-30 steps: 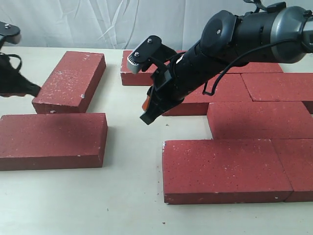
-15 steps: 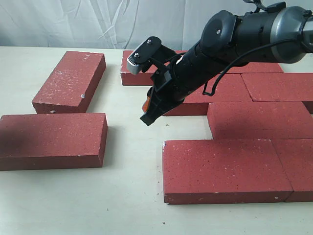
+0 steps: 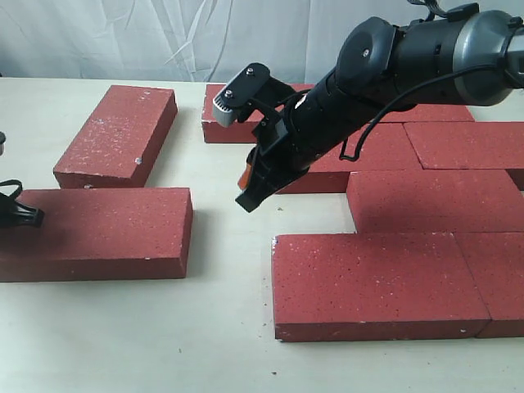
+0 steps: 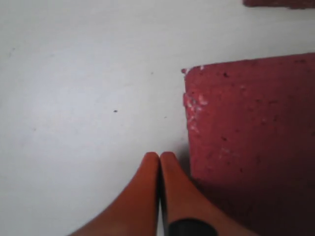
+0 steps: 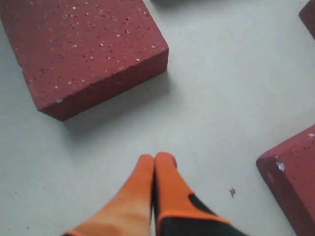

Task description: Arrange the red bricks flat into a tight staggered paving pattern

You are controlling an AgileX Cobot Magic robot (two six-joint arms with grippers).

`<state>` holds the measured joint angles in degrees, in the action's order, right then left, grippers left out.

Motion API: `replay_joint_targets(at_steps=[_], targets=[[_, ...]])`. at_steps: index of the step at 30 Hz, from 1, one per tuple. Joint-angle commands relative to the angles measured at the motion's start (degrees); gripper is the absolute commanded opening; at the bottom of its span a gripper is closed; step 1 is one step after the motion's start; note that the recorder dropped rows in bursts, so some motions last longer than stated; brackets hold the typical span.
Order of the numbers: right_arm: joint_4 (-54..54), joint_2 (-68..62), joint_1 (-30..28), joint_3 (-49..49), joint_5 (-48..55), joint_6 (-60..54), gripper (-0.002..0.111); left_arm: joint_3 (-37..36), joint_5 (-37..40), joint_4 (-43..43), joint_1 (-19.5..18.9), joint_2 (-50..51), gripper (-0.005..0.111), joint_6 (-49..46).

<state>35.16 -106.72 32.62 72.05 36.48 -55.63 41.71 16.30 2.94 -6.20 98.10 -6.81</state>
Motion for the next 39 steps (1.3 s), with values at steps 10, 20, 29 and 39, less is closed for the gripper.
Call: replay_joint_targets(at_steps=[10,20,29,39], targets=[[0.3,0.0,2.1,0.3,8.4,-6.9,-0.001,0.1,-3.7,-3.7,5.2,0.6,0.000,0.2],[0.0,-4.7,12.7,0.5,6.6,-18.2,-0.001,0.1,-4.3,-4.4,5.2,0.6,0.000,0.2],[-0.3,-10.0,15.1,3.6,2.1,-17.5,-0.001,0.1,-4.8,-4.9,5.2,0.6,0.000,0.2],[-13.4,-11.9,15.1,4.3,-3.1,-5.2,-0.001,0.1,-5.6,-6.0,5.2,0.6,0.000,0.2]])
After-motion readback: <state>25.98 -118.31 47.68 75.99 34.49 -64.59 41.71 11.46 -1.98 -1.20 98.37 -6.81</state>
